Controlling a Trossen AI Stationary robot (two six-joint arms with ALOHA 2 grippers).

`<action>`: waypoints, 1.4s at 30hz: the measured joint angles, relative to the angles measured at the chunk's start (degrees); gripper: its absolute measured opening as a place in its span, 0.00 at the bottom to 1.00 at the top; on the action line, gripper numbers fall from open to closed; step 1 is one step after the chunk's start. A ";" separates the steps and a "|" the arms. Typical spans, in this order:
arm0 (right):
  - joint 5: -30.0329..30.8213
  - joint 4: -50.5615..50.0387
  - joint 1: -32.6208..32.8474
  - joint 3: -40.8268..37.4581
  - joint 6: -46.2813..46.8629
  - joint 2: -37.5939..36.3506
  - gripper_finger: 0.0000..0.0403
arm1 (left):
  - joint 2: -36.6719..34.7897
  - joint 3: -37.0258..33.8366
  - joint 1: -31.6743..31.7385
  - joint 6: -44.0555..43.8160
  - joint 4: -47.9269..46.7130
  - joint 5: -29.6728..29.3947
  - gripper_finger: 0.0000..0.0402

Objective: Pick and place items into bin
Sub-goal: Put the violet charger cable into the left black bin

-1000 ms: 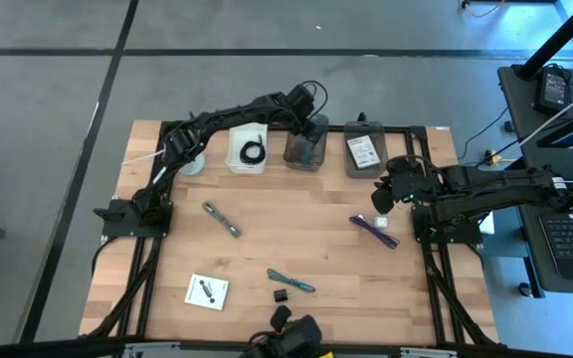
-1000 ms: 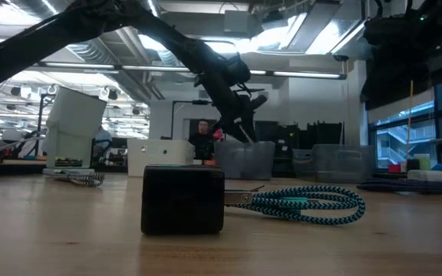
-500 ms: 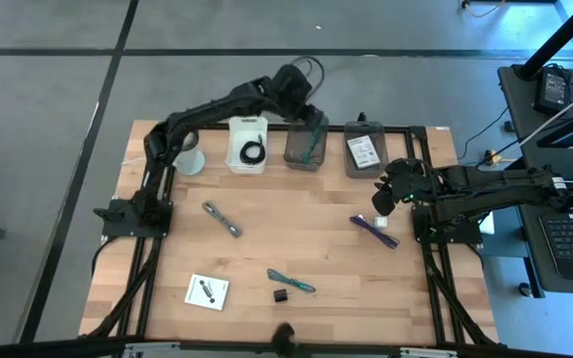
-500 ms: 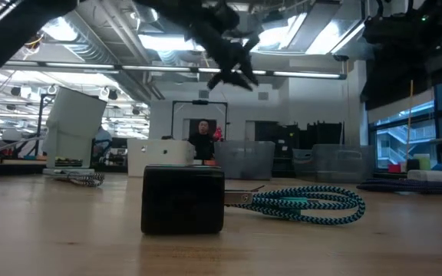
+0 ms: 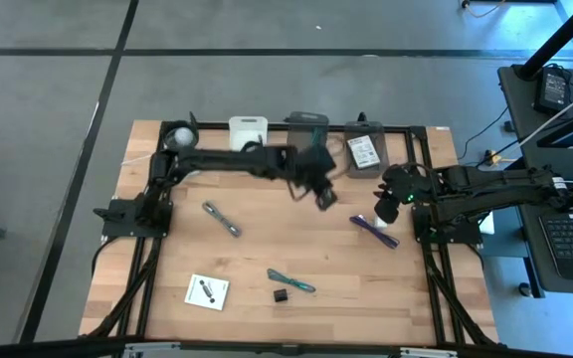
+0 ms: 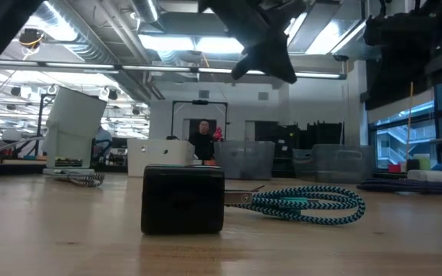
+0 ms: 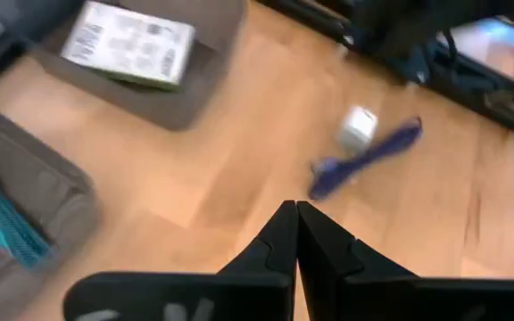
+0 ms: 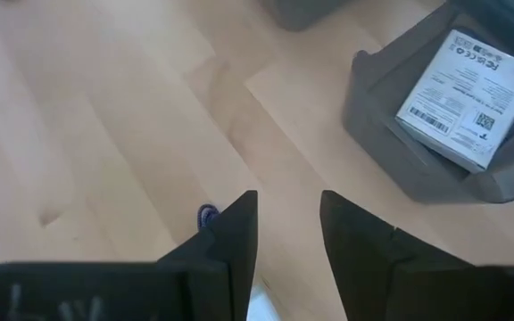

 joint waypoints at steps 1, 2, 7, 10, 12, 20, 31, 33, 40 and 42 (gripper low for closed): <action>-0.25 0.06 0.00 0.00 -0.56 0.03 0.32 | -0.40 -1.55 -1.23 -0.26 1.01 -0.99 0.00; -0.43 0.23 0.00 0.00 -1.48 0.04 0.32 | -1.03 -3.30 -2.45 -0.34 1.25 -1.87 0.00; -1.69 2.00 0.00 0.00 -5.04 0.21 0.32 | -7.22 -15.00 -8.42 1.91 10.43 -6.05 0.00; -5.62 4.37 -0.09 0.00 -7.45 2.00 0.33 | -13.75 -23.70 -10.88 2.27 17.03 -11.90 0.00; -8.43 6.40 -0.09 0.00 -8.99 4.59 0.35 | -18.74 -30.01 -11.87 2.27 20.34 -14.96 0.00; -10.71 8.58 -0.09 5.11 -9.11 21.15 0.52 | -38.81 -54.81 -13.36 5.43 32.72 -15.66 0.00; -19.93 -0.01 -5.53 12.85 -6.37 41.53 0.57 | -62.95 -73.37 -13.28 7.52 35.82 -15.45 0.00; -22.84 -0.34 -6.43 12.85 -6.78 44.27 0.55 | -65.70 -74.42 -13.28 10.60 35.10 -14.80 0.00; -24.50 -3.25 -6.64 12.87 -7.82 51.59 0.49 | -71.27 -75.46 -13.29 17.28 34.31 -11.97 0.00; -24.75 -3.09 -6.67 12.87 -7.63 53.41 0.46 | -71.93 -75.46 -13.29 19.31 34.30 -11.90 0.00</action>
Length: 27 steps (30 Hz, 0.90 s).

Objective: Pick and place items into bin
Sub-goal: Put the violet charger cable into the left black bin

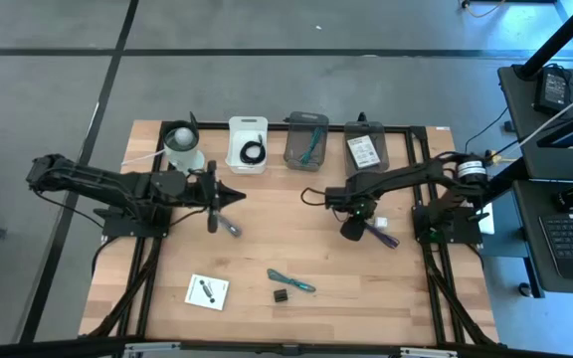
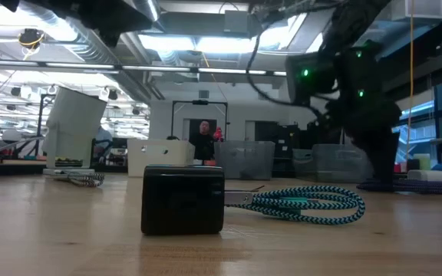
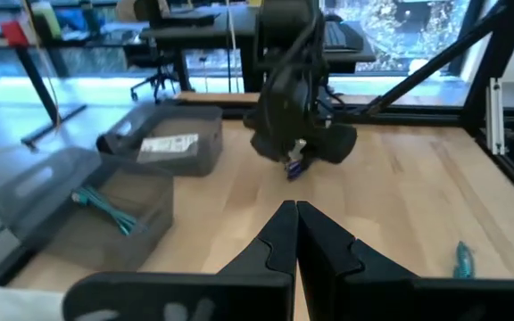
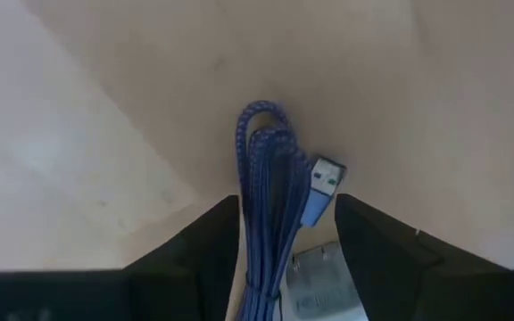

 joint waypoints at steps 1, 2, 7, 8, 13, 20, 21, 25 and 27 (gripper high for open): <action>-0.21 0.12 0.00 0.00 0.22 0.85 0.45 | -0.23 0.00 0.00 1.09 0.00 -0.02 0.00; -0.32 0.28 0.00 0.02 0.89 1.62 0.43 | -0.34 0.00 0.00 2.19 0.03 -0.14 0.00; -2.04 0.43 0.30 0.36 3.52 4.06 0.23 | -0.41 0.00 0.00 3.50 0.64 -1.34 0.00; -2.00 0.63 0.47 0.32 4.45 4.16 0.18 | -0.41 0.00 0.02 3.49 0.64 -1.52 0.00; -2.29 1.40 0.52 0.04 7.42 2.33 0.08 | -0.41 0.00 1.59 2.20 -0.10 -0.62 0.00; -4.99 3.33 0.57 1.67 14.15 -8.17 0.06 | -1.72 -0.21 8.02 2.11 -1.53 6.53 0.00; -4.90 4.08 0.54 2.45 15.23 -10.01 0.06 | -1.98 -0.60 8.59 2.23 -0.75 6.51 0.00; -2.37 7.38 0.27 6.86 17.10 -16.43 0.06 | -3.36 -3.07 9.90 2.39 -0.83 6.71 0.00; 0.54 9.32 -0.21 9.77 16.48 -18.53 0.06 | -4.20 -4.99 9.75 1.98 1.19 6.69 0.00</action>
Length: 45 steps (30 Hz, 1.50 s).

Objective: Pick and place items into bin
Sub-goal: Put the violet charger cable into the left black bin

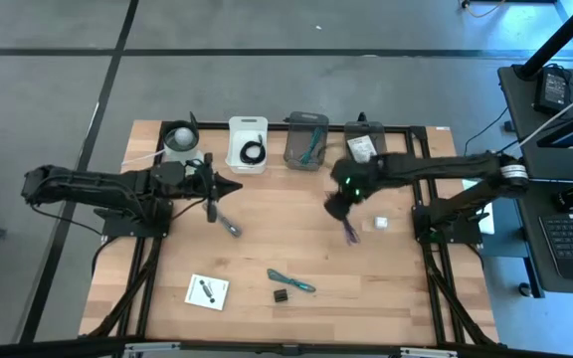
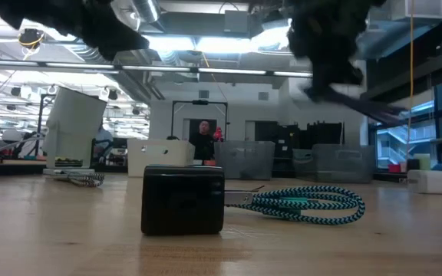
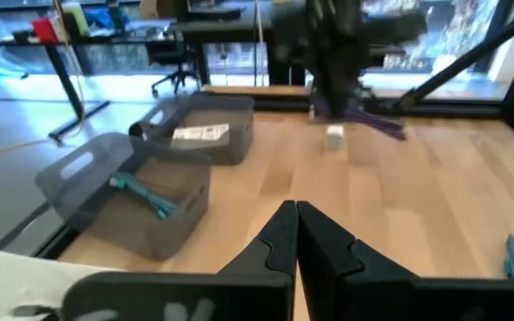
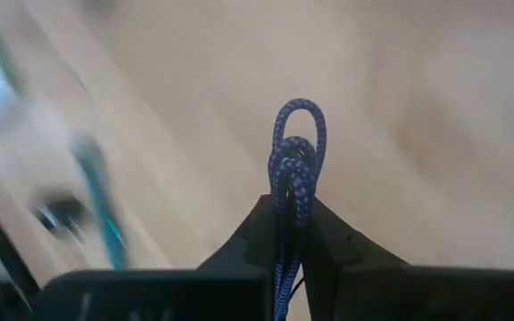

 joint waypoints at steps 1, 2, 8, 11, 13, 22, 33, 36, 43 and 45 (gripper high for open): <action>1.81 1.33 -0.47 1.74 -0.64 -0.79 0.06 | -0.59 -1.22 -0.02 -0.01 0.91 -0.01 0.00; 3.63 2.96 -1.13 3.52 -1.70 -1.35 0.06 | -0.91 -2.35 -0.02 -0.01 2.10 -0.07 0.00; 6.86 14.02 -7.49 14.74 -11.33 0.35 0.06 | -1.89 -8.46 -0.01 -0.03 13.35 -0.64 0.00; 6.90 17.59 -12.32 19.61 -15.97 3.36 0.06 | -1.89 -9.50 -0.04 -0.15 14.02 -0.64 0.00; 6.95 18.80 -15.79 22.65 -18.15 6.31 0.06 | -1.93 -9.50 -0.04 -0.65 13.82 -0.65 0.00; 6.39 18.10 -26.56 30.95 -24.31 21.65 0.06 | -1.91 -9.50 0.00 -2.27 13.14 -0.68 0.00; -2.85 14.50 -32.23 30.82 -23.96 33.68 0.06 | -1.91 -9.50 0.07 -3.64 12.71 -3.98 0.00; -4.41 14.20 -32.23 30.78 -24.34 34.23 0.06 | -1.91 -9.50 0.07 -4.11 12.71 -4.67 0.00; -5.64 15.19 -32.56 30.82 -24.48 33.66 0.06 | -1.91 -9.50 0.07 -4.21 12.73 -8.12 0.00; -5.66 15.14 -32.56 30.82 -25.08 33.66 0.06 | -1.91 -9.50 0.07 -4.12 12.73 -8.40 0.00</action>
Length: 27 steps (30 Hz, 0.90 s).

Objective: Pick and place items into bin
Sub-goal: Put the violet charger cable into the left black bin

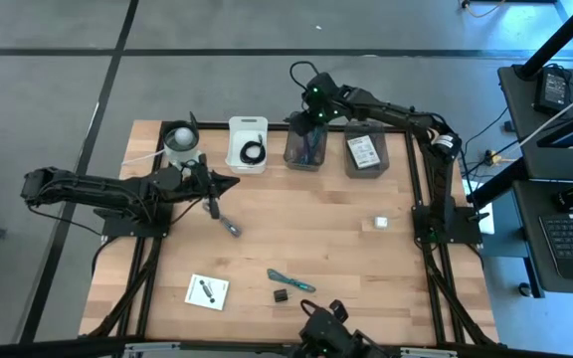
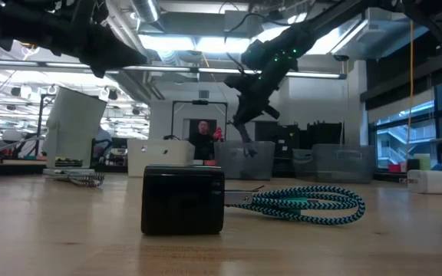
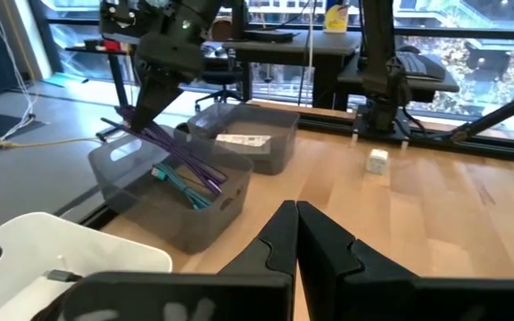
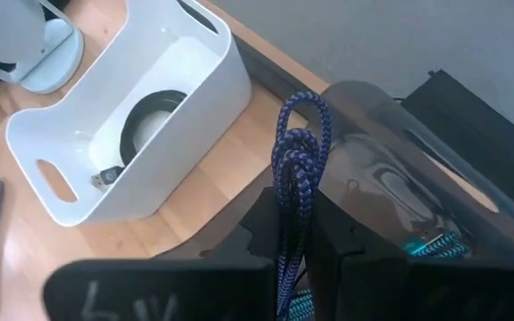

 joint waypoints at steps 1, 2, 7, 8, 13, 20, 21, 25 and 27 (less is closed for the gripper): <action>0.00 -0.03 0.00 0.00 -0.27 0.00 0.06 | 0.00 0.00 0.00 0.01 0.01 -0.09 0.00; 0.00 -0.06 0.00 0.00 -0.37 0.00 0.06 | 0.00 0.00 0.00 0.02 0.01 -0.27 0.00; -0.02 -0.07 0.00 0.00 -0.40 0.00 0.06 | 0.00 0.00 0.00 0.03 0.01 -0.63 0.00; -0.02 -0.07 0.01 0.00 -0.40 0.00 0.06 | 0.00 0.00 0.00 0.03 0.00 -0.76 0.00; -0.04 -0.07 0.02 0.00 -0.35 0.00 0.06 | 0.00 0.00 0.00 0.04 0.00 -0.81 0.00; -0.07 -0.13 0.02 0.00 -0.27 0.00 0.06 | 0.00 0.00 0.00 0.63 0.00 -0.88 0.00; -0.07 -0.13 0.02 0.00 -0.26 0.00 0.06 | 0.00 0.00 0.00 0.63 0.01 -0.88 0.00; -0.05 -0.13 0.02 0.00 -0.22 0.00 0.06 | 0.00 0.00 0.00 0.66 0.00 -0.88 0.00; -0.06 -0.14 0.02 0.00 -0.22 0.00 0.06 | 0.00 0.00 0.00 0.66 0.00 -0.88 0.00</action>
